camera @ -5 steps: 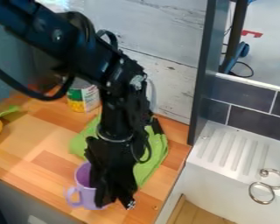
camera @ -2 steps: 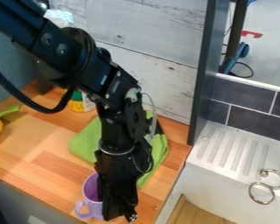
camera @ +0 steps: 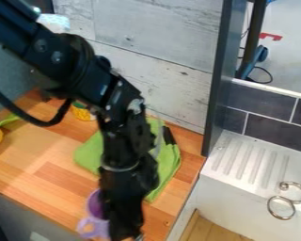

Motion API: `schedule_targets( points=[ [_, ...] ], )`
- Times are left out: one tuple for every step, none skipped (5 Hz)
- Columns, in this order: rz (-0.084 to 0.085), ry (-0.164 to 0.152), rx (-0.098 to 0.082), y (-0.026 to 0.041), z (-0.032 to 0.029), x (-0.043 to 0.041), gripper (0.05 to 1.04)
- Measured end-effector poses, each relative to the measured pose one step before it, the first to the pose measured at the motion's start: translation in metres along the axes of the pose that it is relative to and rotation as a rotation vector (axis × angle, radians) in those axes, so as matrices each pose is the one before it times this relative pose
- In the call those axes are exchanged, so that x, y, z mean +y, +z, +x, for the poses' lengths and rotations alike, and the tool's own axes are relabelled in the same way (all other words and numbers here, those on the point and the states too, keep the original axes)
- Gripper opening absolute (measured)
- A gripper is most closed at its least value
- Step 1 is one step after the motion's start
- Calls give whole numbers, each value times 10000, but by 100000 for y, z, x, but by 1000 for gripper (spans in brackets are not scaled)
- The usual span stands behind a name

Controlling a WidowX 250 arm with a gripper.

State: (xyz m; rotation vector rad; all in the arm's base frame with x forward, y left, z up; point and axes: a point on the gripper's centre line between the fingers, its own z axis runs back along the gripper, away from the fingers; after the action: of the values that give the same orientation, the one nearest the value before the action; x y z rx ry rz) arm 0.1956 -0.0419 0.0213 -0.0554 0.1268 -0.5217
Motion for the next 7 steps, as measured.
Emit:
schedule_targets(
  points=[
    [170, 562, -994, 2794, -487, 480, 612],
    [23, 493, -219, 1070, -509, 757, 911],
    [36, 220, -259, 1131, -437, 515, 1010],
    [920, 1040, 394, 2550, -2155, 1662, 1005],
    [-244, 1614, 341, 1726, -1946, 3422, 1002],
    [-411, 1929, 752, -39, -1258, 3609, 1002],
    [-13, 497, 293, -92, 615, 2453, 1002]
  ],
)
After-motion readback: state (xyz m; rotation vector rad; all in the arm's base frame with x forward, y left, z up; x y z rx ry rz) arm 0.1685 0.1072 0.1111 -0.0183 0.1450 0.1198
